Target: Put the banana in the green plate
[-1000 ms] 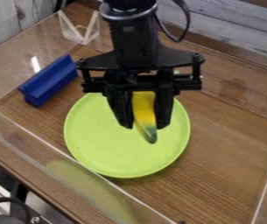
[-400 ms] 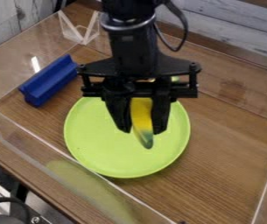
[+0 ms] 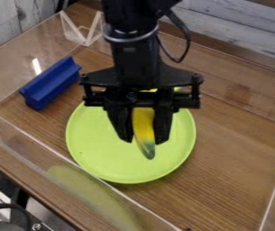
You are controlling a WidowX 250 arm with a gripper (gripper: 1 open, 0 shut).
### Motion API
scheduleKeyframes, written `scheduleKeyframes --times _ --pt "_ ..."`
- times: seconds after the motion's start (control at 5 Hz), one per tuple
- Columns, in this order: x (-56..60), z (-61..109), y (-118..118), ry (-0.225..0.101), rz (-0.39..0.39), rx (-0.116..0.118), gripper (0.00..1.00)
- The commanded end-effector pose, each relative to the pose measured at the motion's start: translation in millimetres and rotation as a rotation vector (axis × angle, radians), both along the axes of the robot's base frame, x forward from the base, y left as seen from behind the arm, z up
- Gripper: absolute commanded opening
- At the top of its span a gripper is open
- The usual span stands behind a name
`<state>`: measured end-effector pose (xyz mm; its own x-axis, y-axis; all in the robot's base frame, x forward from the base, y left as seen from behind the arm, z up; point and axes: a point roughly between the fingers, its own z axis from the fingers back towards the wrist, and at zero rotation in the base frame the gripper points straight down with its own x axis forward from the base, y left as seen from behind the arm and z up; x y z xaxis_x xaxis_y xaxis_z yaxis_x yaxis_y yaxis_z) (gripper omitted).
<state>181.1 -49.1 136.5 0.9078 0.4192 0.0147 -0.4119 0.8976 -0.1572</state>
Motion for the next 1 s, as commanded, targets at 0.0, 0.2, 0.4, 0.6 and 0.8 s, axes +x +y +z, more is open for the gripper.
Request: scheduleKeyframes --times 0.0,0.2,0.4,0.6,0.8 --pt "3.7 1.9 3.3 -0.024 0.01 0.003 0.0" --pt "3.2 -0.4 4.1 -0.025 0.007 0.005 0.0" --pt "4.3 1.1 6.0 -0.025 -0.001 0.005 0.0" --pt "6.0 2.1 8.0 -0.024 -0.009 0.004 0.0" --pt "7.8 3.1 10.0 -0.025 -0.016 0.002 0.0"
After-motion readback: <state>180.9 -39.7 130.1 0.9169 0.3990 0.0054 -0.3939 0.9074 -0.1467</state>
